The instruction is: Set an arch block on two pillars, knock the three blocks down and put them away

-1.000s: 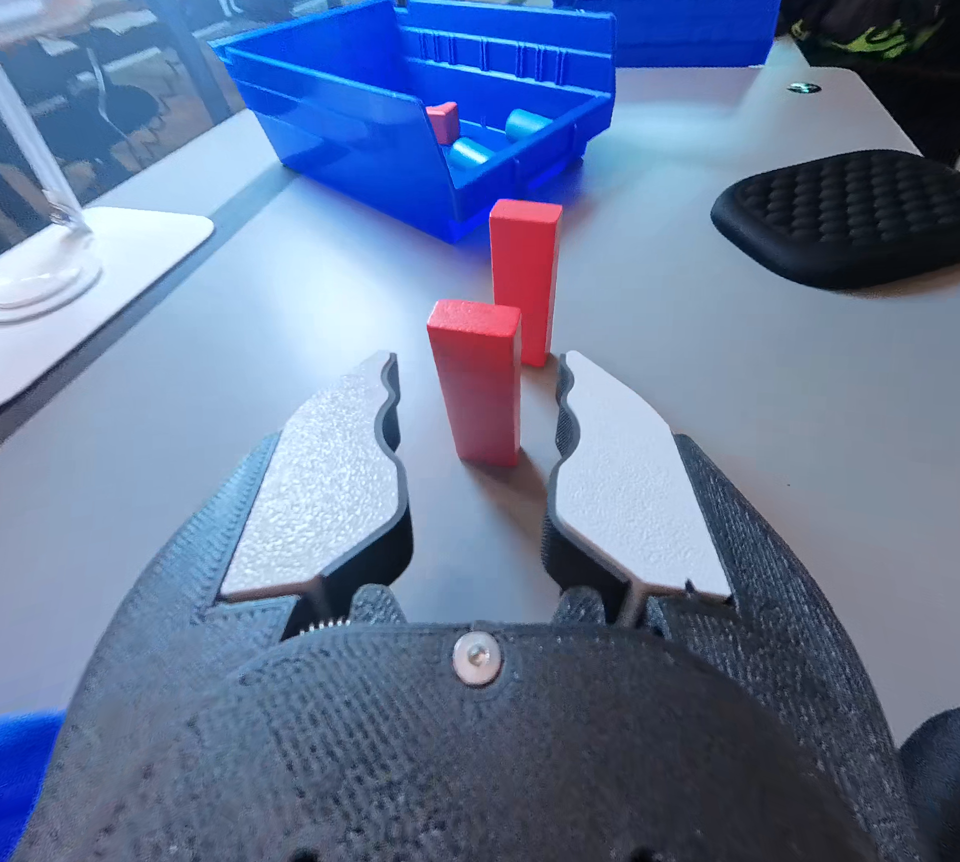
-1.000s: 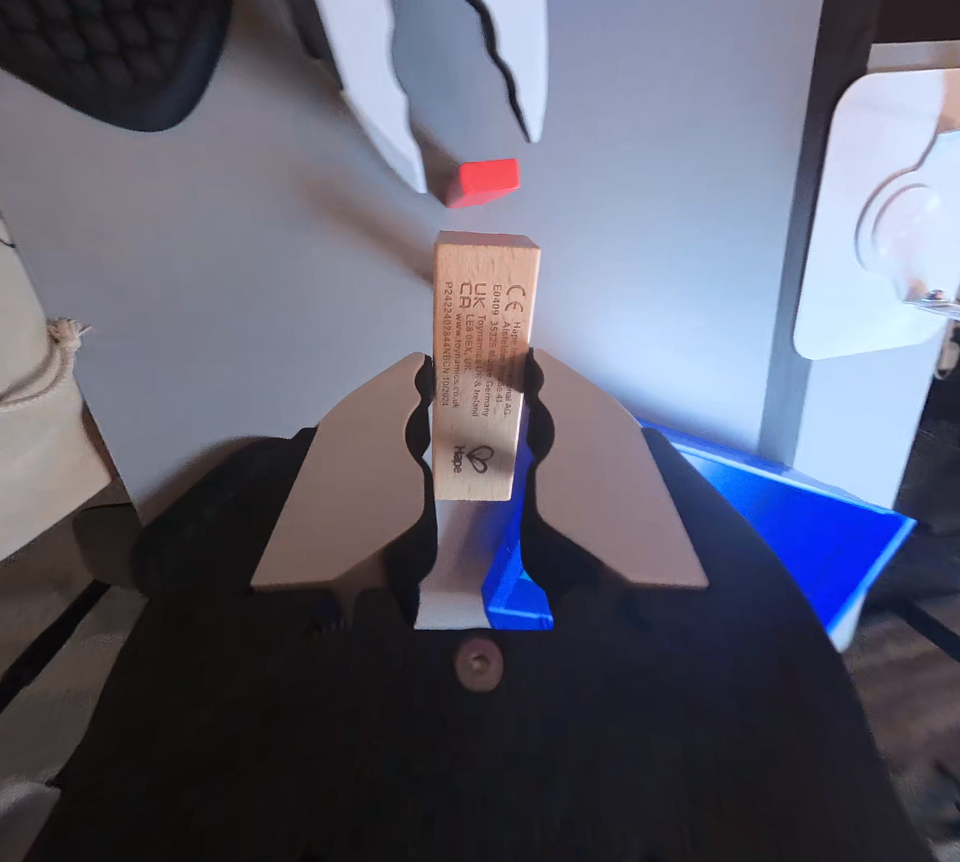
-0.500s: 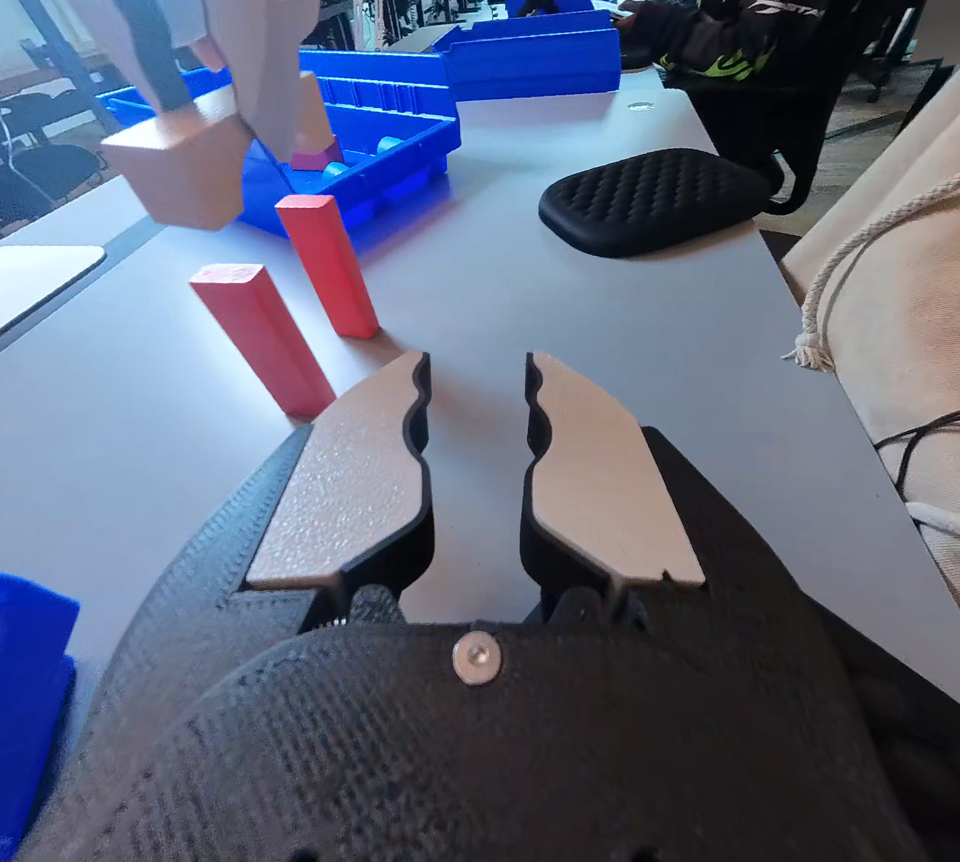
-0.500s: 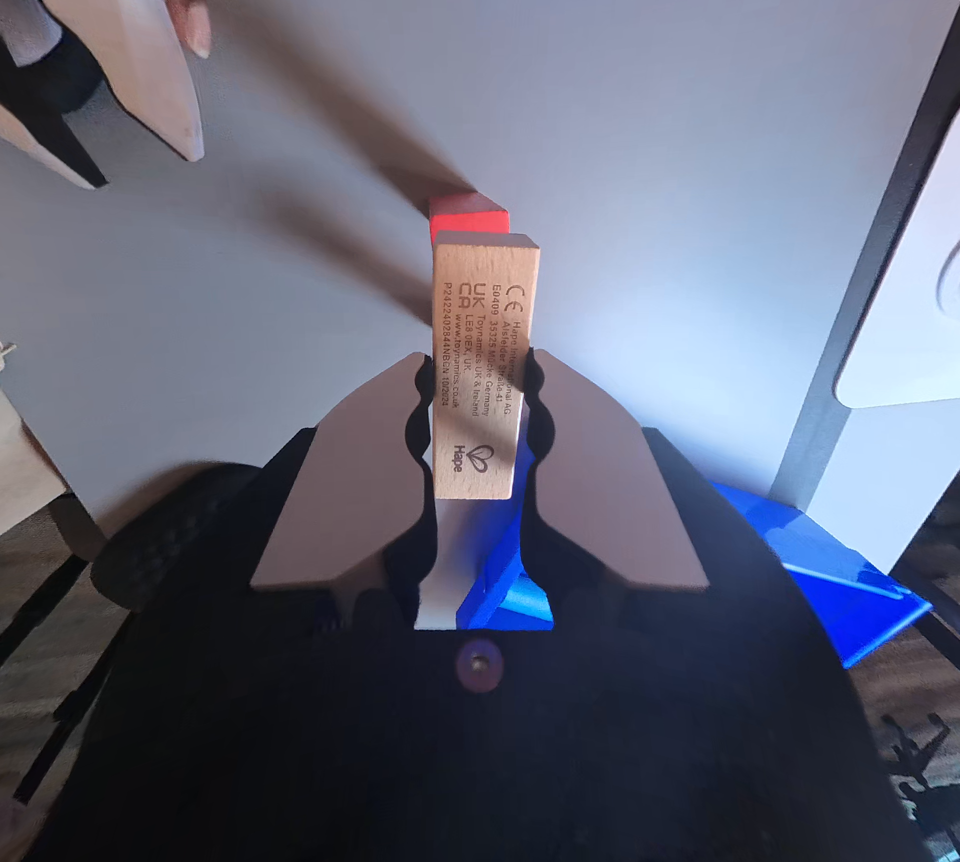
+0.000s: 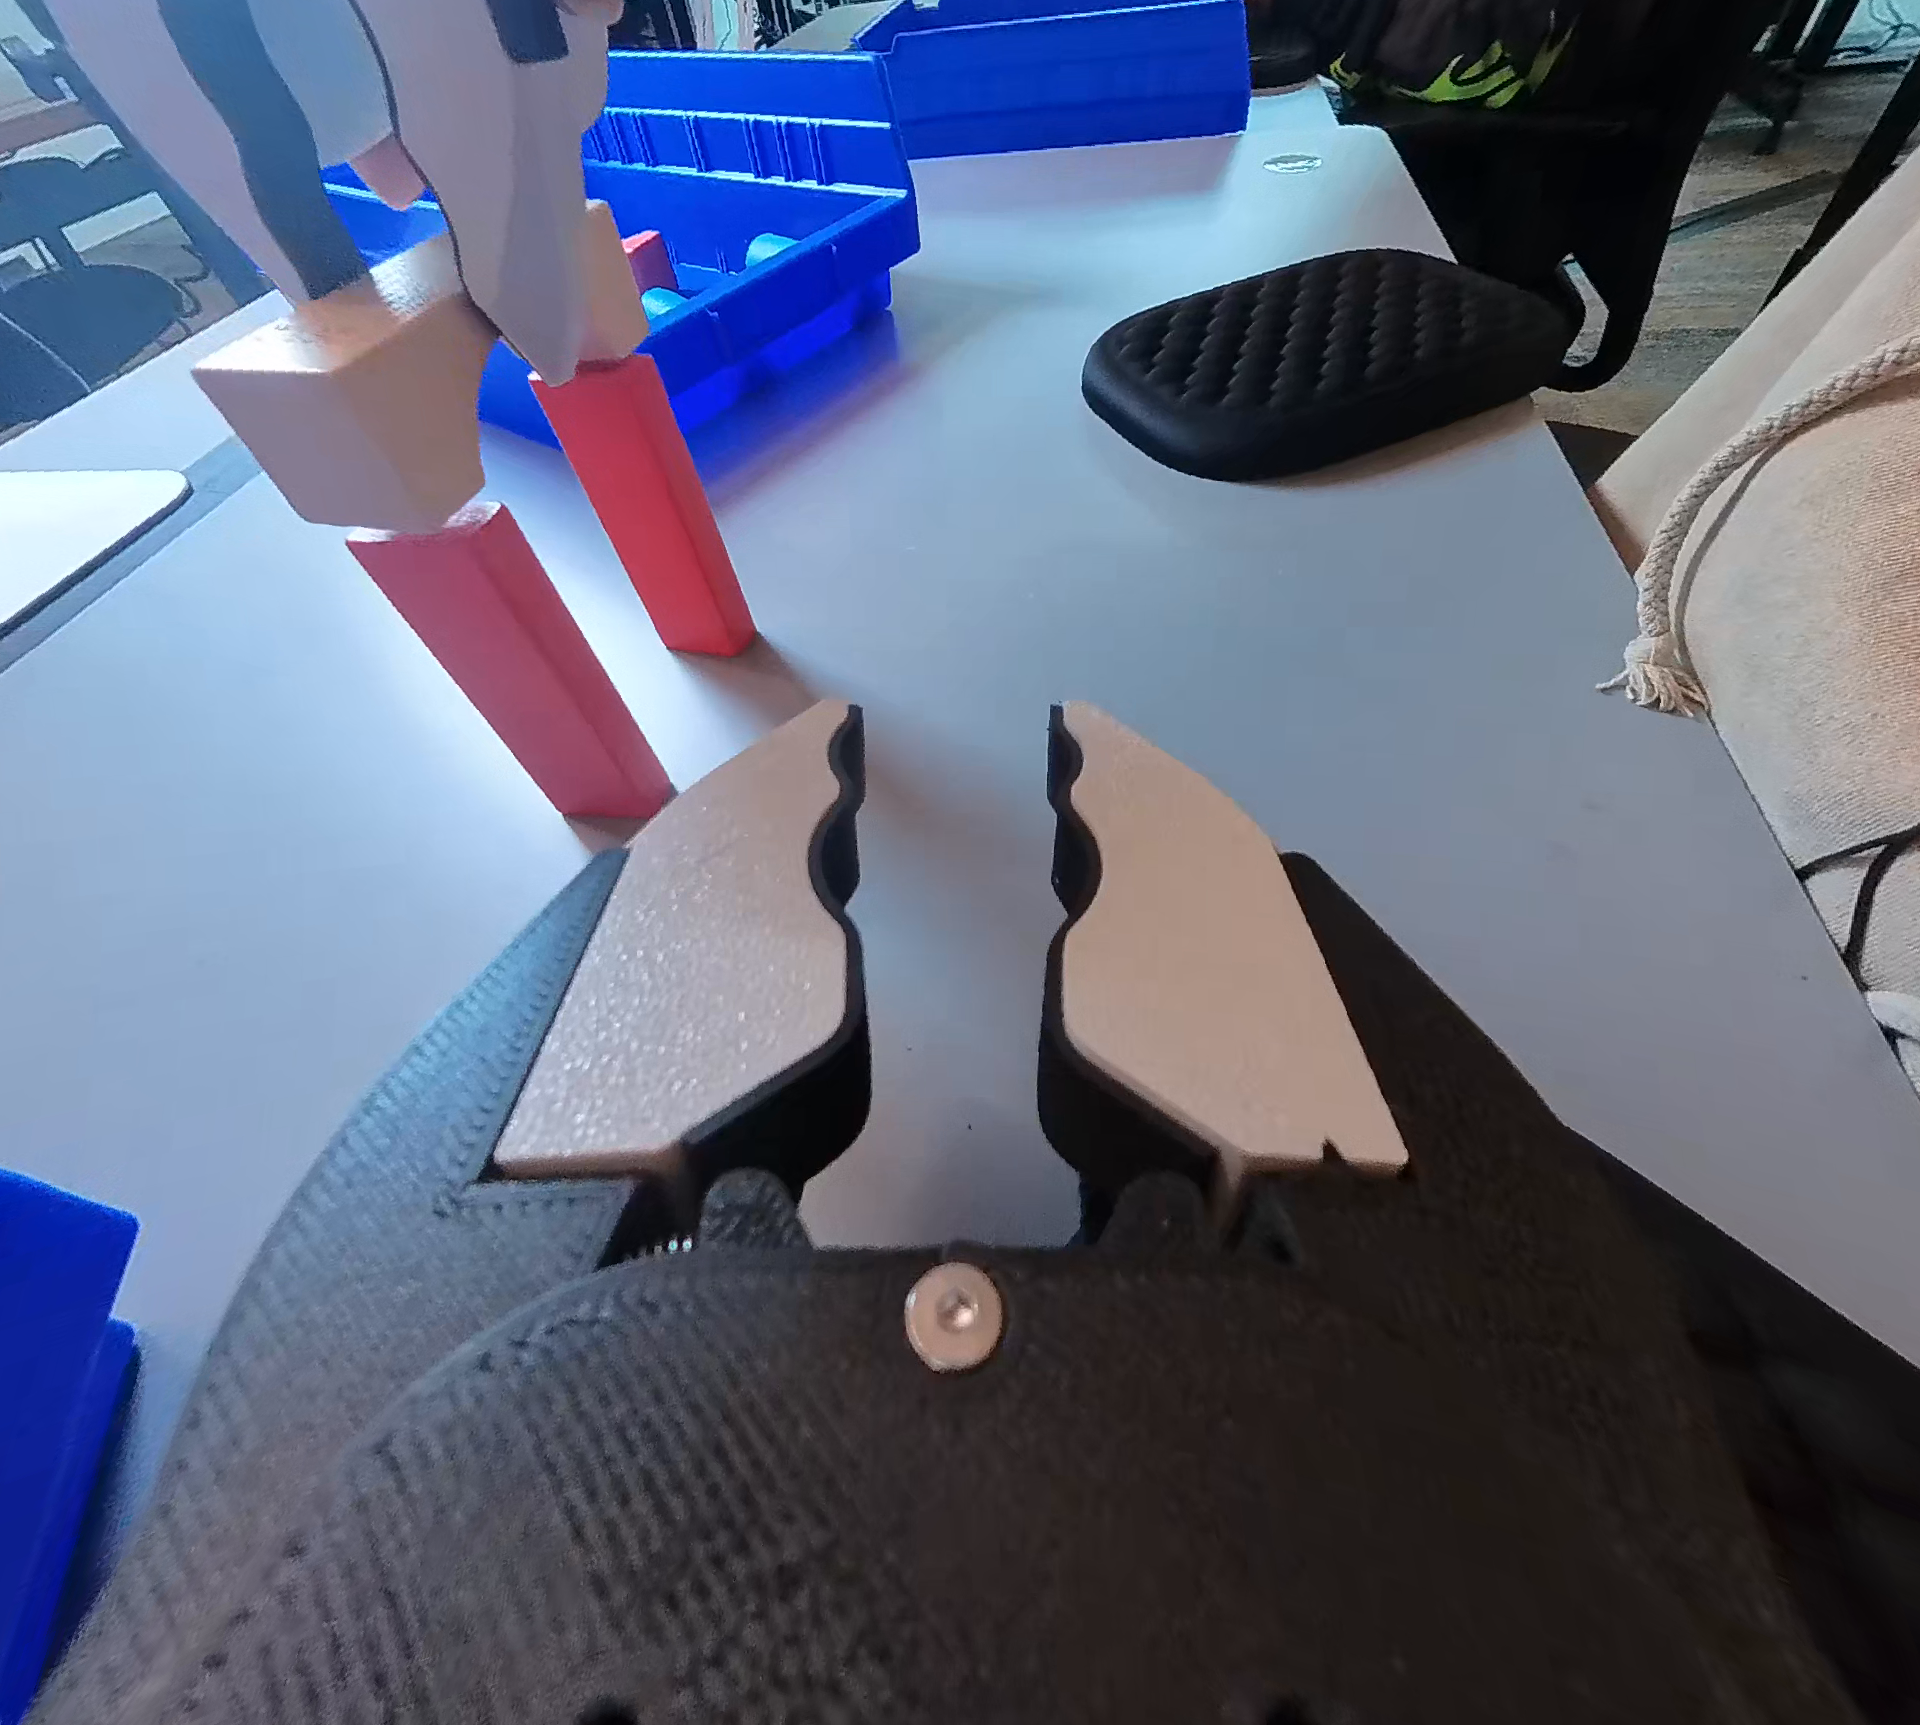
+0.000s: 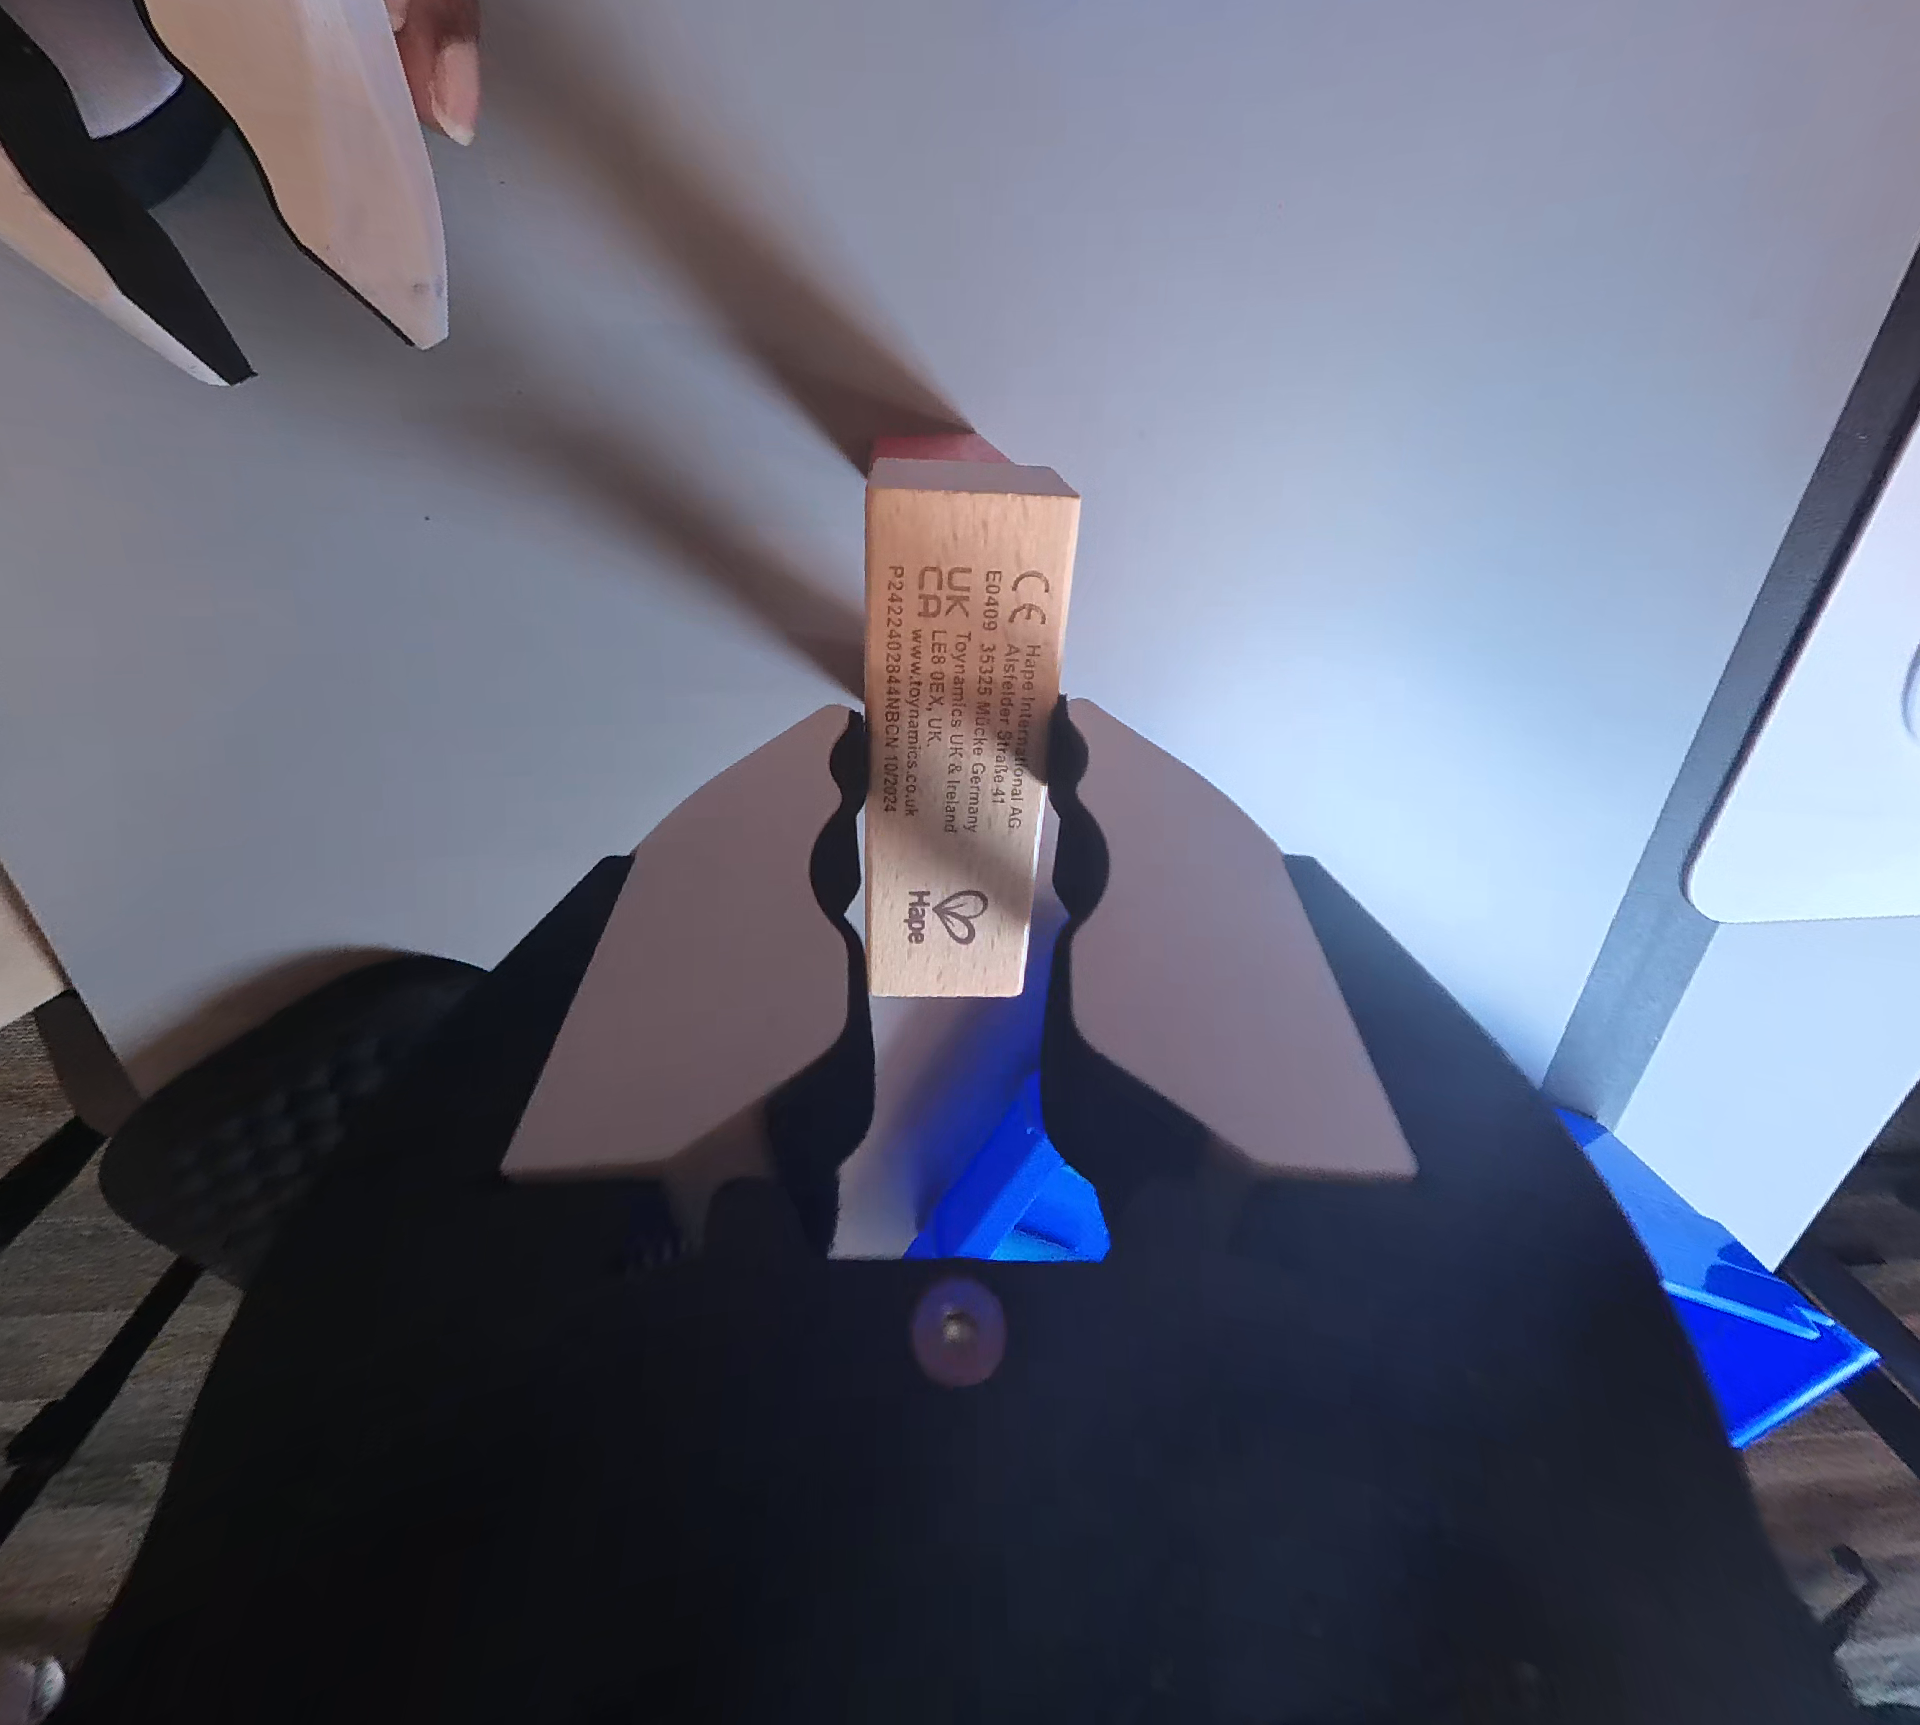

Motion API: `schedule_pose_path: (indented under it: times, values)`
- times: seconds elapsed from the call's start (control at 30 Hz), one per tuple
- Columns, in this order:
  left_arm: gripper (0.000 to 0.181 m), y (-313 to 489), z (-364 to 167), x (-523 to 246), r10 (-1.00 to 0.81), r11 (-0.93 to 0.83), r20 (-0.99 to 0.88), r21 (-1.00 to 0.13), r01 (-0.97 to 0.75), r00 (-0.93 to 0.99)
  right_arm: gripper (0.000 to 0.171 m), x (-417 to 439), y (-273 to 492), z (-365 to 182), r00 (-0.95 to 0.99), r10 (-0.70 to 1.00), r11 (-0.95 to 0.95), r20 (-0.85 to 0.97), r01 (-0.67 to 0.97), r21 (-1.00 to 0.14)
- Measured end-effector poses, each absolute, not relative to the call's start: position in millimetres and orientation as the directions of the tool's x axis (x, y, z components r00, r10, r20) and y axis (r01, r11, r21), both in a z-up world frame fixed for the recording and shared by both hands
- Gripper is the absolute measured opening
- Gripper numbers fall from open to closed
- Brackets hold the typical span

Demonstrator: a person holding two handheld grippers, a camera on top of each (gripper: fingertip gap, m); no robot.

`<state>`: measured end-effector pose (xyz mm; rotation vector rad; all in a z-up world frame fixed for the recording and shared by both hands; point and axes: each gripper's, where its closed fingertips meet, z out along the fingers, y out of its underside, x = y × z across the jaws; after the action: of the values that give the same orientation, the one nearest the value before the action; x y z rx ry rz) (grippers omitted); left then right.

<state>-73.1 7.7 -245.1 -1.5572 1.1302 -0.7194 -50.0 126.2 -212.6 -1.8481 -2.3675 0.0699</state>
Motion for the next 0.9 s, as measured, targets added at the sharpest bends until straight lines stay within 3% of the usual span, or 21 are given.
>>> schedule_pose_path:
  times: [0.67,0.77,0.9]
  values:
    - [0.034,5.9,-247.7,-71.9,-0.928,-0.021,-0.098,-0.95,-0.312,0.359,0.037,-52.2,128.8,-212.5,-0.264,0.96,0.275,0.095,0.952,-0.133]
    - [0.034,5.6,-247.4,-72.0,-0.929,-0.021,-0.096,-0.951,-0.309,0.357,0.042,-55.2,129.5,-196.5,-0.257,0.96,0.275,0.112,0.943,-0.187]
    - [0.034,5.3,-246.2,-72.5,-0.93,-0.019,-0.094,-0.953,-0.302,0.356,0.048,-58.7,130.5,-154.4,-0.2,0.964,0.254,0.174,0.886,-0.389]
